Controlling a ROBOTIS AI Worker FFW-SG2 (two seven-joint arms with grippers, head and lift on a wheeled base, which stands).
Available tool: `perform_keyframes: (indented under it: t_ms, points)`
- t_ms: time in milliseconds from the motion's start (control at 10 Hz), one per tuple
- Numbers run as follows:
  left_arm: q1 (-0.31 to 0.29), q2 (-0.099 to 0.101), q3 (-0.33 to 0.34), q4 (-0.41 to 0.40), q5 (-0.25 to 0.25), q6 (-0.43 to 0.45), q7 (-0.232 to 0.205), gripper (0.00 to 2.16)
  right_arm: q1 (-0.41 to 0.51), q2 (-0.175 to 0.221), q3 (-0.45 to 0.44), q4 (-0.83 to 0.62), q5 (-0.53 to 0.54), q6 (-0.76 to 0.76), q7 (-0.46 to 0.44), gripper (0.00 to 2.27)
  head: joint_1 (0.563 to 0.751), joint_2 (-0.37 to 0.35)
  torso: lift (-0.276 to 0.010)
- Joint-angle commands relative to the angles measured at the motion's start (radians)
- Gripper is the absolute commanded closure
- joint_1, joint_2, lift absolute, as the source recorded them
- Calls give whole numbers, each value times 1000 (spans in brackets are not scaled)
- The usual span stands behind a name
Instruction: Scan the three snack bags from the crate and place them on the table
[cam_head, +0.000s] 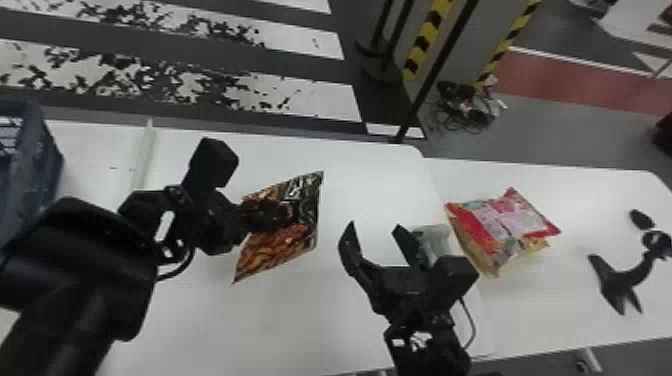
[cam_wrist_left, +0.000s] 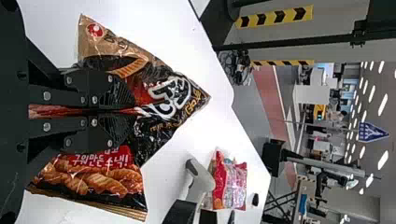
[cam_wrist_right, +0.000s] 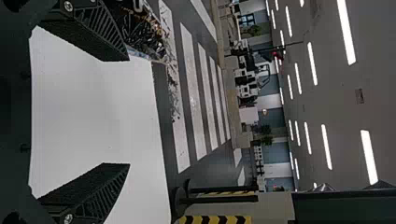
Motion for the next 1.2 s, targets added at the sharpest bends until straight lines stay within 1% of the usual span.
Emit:
perform_keyframes:
  t_ms: [0, 100, 200, 300, 400, 500, 600, 700, 800, 900, 1100]
  points:
    - [16, -7, -36, 62, 13, -78, 49, -2, 5, 0, -10, -4, -7, -1, 0, 80, 695, -344, -62]
    - [29, -7, -37, 68, 20, -114, 79, -2, 8, 0, -13, -7, -9, -1, 0, 80, 695, -350, -62]
    - [40, -7, -33, 56, 25, -117, 91, 29, 8, 0, -18, -9, -16, -1, 0, 83, 695, -350, -62]
    - [62, -7, -16, 30, 30, -124, 112, 29, 11, 0, -18, -12, -18, -1, 0, 83, 695, -350, -62]
    - [86, -7, 3, -15, 50, -136, 140, 29, 16, 0, -18, -16, -18, -1, 0, 83, 695, -350, -62]
    - [126, -7, 29, -65, 53, -170, 171, 29, 19, 0, -18, -21, -21, -1, 0, 83, 695, -350, -62]
    - [170, -7, 59, -113, 59, -228, 200, 33, 22, -2, -18, -24, -27, 3, 2, 83, 695, -350, -62]
    - [218, -7, 104, -154, 83, -274, 230, 33, 25, -2, -15, -32, -29, 12, 3, 83, 695, -348, -62]
    - [259, -6, 144, -188, 114, -311, 263, 33, 27, -3, -10, -44, -33, 39, 5, 83, 695, -324, -62]
    - [302, 2, 188, -220, 148, -341, 287, 33, 27, -3, -4, -52, -36, 76, 6, 83, 695, -307, -62]
    - [373, 8, 274, -248, 198, -433, 329, 33, 24, -3, -2, -64, -90, 122, 25, 80, 695, -230, -62]
